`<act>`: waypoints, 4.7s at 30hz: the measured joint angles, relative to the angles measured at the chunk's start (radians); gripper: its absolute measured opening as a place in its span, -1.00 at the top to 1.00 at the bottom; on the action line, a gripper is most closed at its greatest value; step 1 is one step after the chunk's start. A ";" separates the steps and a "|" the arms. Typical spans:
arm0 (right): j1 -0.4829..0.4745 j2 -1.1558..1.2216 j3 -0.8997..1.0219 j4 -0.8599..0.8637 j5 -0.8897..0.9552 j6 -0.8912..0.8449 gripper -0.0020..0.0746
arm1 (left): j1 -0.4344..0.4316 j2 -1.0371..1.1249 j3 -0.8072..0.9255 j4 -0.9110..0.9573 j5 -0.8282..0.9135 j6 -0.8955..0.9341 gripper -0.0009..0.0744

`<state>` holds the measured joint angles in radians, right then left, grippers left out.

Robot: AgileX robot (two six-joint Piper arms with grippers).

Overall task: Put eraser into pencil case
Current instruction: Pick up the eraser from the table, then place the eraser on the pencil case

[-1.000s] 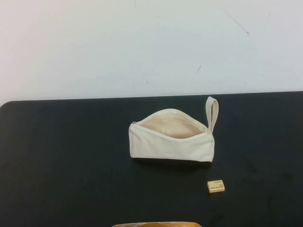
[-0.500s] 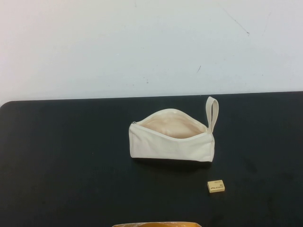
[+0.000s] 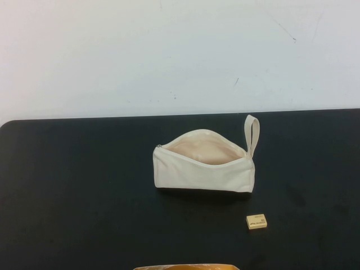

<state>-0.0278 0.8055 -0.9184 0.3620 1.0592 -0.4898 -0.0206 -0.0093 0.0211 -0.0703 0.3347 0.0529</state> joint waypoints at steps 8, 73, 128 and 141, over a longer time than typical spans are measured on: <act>0.109 0.351 -0.226 -0.035 0.155 0.022 0.95 | 0.000 0.000 0.000 0.000 0.000 -0.002 0.98; 0.571 1.192 -0.357 -0.409 -0.411 0.674 -0.33 | 0.000 0.000 0.000 -0.016 0.000 -0.002 0.98; 0.600 1.037 -0.422 -0.262 -0.783 0.490 -0.15 | 0.000 0.000 0.000 -0.020 0.000 -0.002 0.98; 0.600 0.674 -0.386 -0.252 -0.738 0.437 0.91 | 0.000 0.000 0.000 -0.020 0.000 -0.002 0.98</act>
<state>0.5721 1.4797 -1.3043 0.1099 0.3212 -0.0523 -0.0206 -0.0093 0.0211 -0.0904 0.3347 0.0510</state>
